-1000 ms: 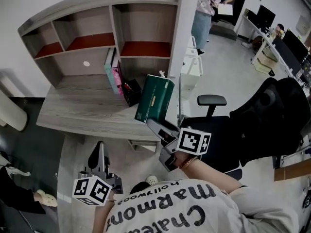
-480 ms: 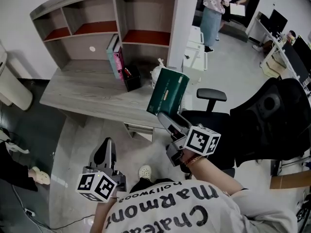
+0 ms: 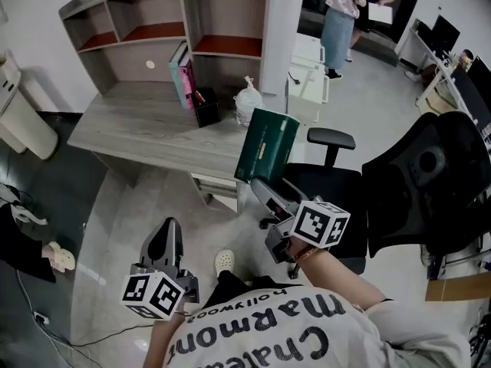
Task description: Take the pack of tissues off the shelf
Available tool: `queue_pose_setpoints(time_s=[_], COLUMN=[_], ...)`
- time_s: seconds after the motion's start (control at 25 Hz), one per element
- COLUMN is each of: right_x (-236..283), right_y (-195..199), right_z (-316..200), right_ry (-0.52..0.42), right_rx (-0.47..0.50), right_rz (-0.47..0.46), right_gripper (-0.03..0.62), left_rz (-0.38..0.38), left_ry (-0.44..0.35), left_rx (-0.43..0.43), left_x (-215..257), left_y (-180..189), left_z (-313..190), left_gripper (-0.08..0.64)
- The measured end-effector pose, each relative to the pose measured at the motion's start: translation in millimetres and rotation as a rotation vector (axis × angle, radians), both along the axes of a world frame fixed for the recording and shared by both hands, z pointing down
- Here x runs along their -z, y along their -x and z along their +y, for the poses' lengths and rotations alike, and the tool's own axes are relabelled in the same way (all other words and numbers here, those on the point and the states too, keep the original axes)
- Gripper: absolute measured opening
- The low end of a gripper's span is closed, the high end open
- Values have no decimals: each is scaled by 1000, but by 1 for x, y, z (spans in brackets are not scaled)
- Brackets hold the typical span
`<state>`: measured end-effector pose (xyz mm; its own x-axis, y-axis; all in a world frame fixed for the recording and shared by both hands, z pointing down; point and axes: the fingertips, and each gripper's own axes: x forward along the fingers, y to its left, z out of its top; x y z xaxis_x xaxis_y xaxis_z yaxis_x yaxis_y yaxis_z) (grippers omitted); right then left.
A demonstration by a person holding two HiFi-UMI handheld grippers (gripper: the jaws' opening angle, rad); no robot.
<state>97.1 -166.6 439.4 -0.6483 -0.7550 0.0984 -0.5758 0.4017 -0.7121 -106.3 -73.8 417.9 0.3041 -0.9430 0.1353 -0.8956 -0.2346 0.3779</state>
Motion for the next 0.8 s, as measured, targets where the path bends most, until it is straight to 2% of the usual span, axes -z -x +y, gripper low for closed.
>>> queue_pose_setpoints(time_s=[0.36,0.56,0.8], right_x=[-30,-38,-39], right_y=[-17,-19,-16], right_z=[35,42,45], right_ry=[24,49,34], right_rx=[-10,-9,7], right_rz=[28,28,47], right_gripper=[334,334,334], left_rz=[-12,-13,-18], left_ry=[13,23,24], left_rx=[15,17,22], left_x=[-18,-22,-23], left_y=[-5,-6,-6], left_z=[34,42,45], left_gripper=[17,17,17])
